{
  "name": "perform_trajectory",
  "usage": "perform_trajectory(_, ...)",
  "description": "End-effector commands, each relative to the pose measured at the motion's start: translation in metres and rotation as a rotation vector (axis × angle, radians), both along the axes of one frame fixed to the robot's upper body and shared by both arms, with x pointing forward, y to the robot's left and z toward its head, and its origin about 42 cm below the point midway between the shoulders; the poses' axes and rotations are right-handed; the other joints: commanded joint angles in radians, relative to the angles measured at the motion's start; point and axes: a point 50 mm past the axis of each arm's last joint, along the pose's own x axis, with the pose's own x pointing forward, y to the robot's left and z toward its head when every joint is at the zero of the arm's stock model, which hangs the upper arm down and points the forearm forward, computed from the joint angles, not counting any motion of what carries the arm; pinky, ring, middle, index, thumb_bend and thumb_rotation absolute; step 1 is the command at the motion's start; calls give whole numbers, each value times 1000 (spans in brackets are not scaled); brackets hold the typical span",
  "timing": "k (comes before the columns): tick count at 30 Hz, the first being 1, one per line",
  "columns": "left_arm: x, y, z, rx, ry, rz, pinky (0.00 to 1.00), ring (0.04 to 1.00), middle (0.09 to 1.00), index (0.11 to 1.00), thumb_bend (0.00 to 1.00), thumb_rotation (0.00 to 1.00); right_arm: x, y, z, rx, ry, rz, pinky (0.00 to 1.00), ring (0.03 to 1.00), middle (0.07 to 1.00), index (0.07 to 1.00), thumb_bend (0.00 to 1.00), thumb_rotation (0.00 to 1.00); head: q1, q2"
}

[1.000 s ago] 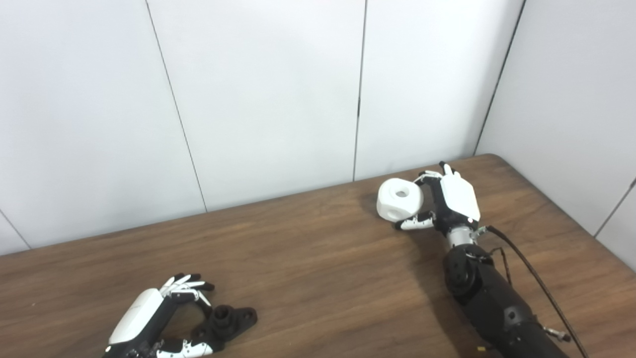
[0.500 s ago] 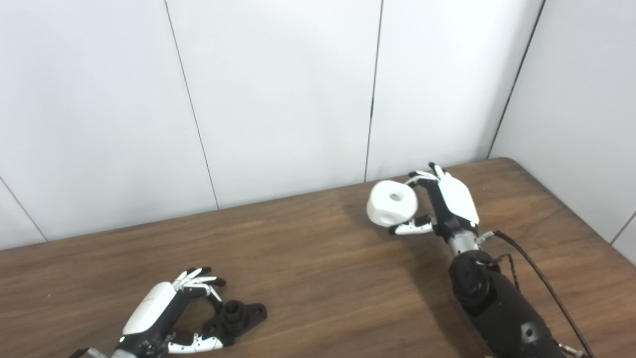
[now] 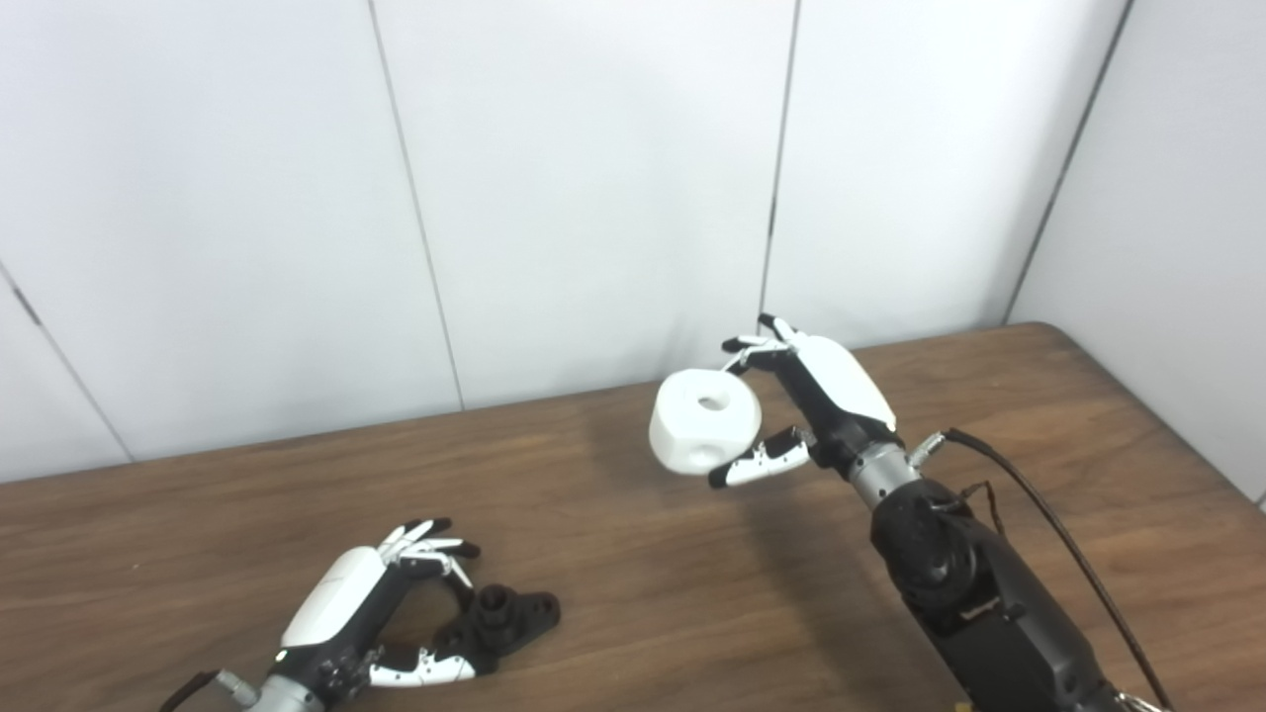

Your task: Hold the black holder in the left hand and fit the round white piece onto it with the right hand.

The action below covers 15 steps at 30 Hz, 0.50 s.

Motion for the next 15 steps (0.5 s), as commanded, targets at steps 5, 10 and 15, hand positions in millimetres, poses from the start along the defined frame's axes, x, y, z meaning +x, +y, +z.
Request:
perform_trajectory(5, 0, -18, -1, 36, 9, -31, 1000, 961, 807, 482, 522, 50, -6, 28, 30, 2, -31, 150, 1000, 978, 831, 484, 519, 154, 21, 8)
perform_trajectory(10, -1, -25, -3, 43, 16, -33, 1000, 965, 812, 483, 522, 50, -12, 49, 32, -10, 0, 234, 1000, 973, 826, 484, 519, 154, 53, 14)
perform_trajectory(15, -2, -32, -5, 51, 22, -33, 1000, 968, 813, 483, 523, 49, -14, 65, 30, -19, 17, 277, 1000, 965, 818, 484, 520, 155, 74, 16)
